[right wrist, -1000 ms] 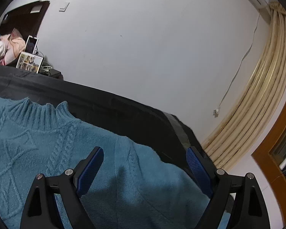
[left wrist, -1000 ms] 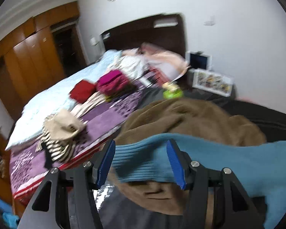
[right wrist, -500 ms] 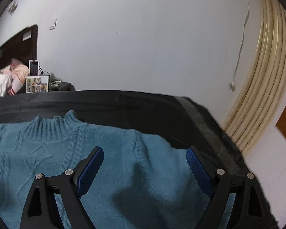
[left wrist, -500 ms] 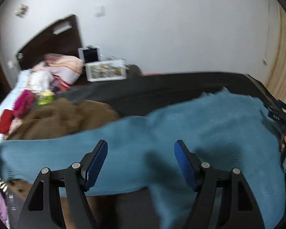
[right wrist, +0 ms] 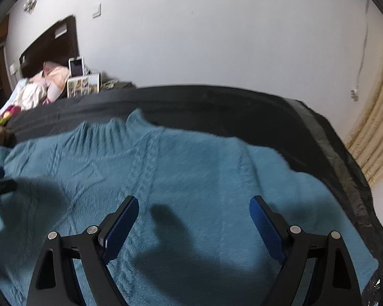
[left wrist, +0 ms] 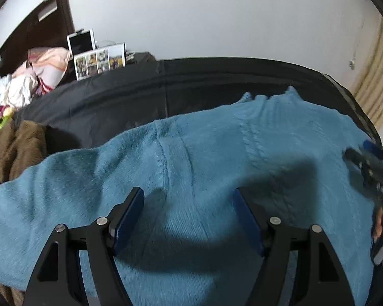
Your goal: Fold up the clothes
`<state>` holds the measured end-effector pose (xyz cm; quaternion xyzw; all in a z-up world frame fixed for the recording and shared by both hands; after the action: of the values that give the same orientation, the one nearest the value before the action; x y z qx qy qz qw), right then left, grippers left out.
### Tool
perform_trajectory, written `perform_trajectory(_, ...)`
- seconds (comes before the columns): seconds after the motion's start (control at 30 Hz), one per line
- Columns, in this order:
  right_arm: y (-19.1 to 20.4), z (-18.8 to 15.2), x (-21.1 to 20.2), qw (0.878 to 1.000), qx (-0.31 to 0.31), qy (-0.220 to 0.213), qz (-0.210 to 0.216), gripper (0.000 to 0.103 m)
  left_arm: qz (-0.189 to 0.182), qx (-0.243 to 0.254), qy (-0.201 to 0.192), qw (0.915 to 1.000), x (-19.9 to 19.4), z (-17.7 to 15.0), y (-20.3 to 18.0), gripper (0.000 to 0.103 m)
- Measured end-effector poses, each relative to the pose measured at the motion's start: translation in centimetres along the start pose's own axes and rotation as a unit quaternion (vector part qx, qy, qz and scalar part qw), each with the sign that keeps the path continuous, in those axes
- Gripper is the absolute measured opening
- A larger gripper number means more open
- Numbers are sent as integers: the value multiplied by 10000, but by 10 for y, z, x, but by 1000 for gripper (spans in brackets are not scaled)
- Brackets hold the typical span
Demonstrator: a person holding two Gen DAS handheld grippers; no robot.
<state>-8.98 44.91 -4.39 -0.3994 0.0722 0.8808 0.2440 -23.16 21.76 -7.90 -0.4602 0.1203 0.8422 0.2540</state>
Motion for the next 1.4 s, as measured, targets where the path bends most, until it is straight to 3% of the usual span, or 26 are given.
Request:
perform_trajectory(0.23, 2, -4, 21, 9989, -43, 429, 175, 90, -91, -60, -5, 9999, 23, 4, 11, 86)
perform_trajectory(0.37, 3, -2, 34, 9979, 46, 585, 291, 102, -57, 71, -20, 10000, 28, 11, 13, 91)
perform_trajectory(0.47, 8, 4, 42, 9978, 8, 608, 250, 102, -34, 98, -77, 9999, 35, 19, 20, 96)
perform_trajectory(0.57, 11, 11, 50, 9977, 4, 625, 253, 102, 200, 78, -166, 9996, 42, 29, 27, 97)
perform_trajectory(0.83, 11, 20, 56, 9962, 21, 804, 343, 102, 255, 5, -101, 9996, 51, 46, 38, 97)
perform_trajectory(0.97, 12, 37, 46, 9944, 459, 688, 651, 102, 325, -60, -161, 9993, 55, 51, 43, 98)
perform_trajectory(1.17, 57, 47, 74, 9928, -53, 926, 760, 102, 297, -27, -186, 9994, 56, 53, 47, 98)
perform_trajectory(1.27, 75, 48, 86, 9939, -432, 858, 545, 102, 312, -45, -214, 9993, 58, 55, 50, 98)
perform_trajectory(1.4, 75, 56, 100, 9947, -299, 831, 527, 102, 279, -144, -186, 9993, 66, 64, 58, 99)
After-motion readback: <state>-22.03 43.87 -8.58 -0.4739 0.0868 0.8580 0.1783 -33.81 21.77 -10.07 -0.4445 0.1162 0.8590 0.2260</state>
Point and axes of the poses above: each gripper's, at about its wrist camera, not at the fingertips, and x roughly the way its jaws point, y to its left, z to its top, the point moved 3 cm from there along x, roughly the way its jaws point, and after that the axes turned 1 degree about z, right-handed, at the moved point
